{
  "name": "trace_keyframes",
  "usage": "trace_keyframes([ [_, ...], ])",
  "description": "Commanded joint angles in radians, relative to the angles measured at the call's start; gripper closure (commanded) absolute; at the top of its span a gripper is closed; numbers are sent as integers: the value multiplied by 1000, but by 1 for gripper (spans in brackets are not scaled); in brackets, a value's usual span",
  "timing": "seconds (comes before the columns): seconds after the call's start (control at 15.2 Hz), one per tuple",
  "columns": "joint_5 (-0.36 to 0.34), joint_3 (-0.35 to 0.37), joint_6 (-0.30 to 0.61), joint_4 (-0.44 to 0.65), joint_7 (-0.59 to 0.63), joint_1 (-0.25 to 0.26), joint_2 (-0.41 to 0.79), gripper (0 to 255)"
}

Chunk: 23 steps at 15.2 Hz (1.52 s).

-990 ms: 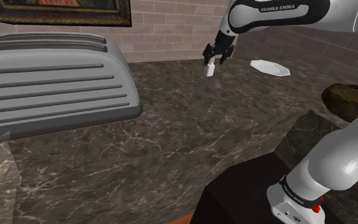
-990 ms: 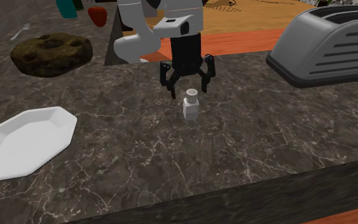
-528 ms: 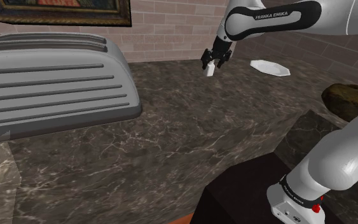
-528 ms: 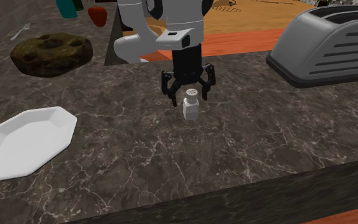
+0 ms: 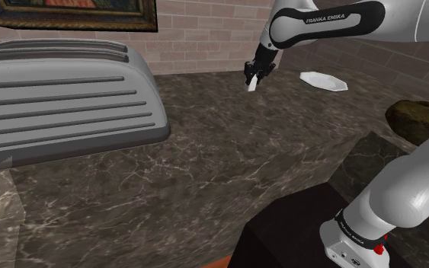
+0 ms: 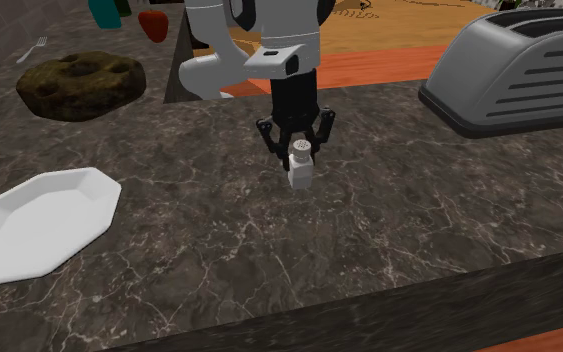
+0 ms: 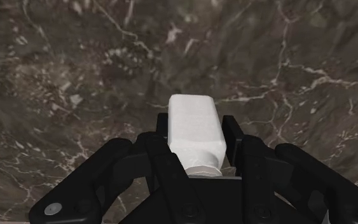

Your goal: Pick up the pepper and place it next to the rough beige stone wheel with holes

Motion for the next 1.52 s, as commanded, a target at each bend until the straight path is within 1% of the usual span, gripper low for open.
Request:
trace_keyframes([
  [0.0, 0, 0, 0, 0, 0, 0, 0, 255],
  [0.4, 0, 0, 0, 0, 0, 0, 0, 255],
  [1.45, 3, 1, -216, 221, -5, 1, 6, 255],
])
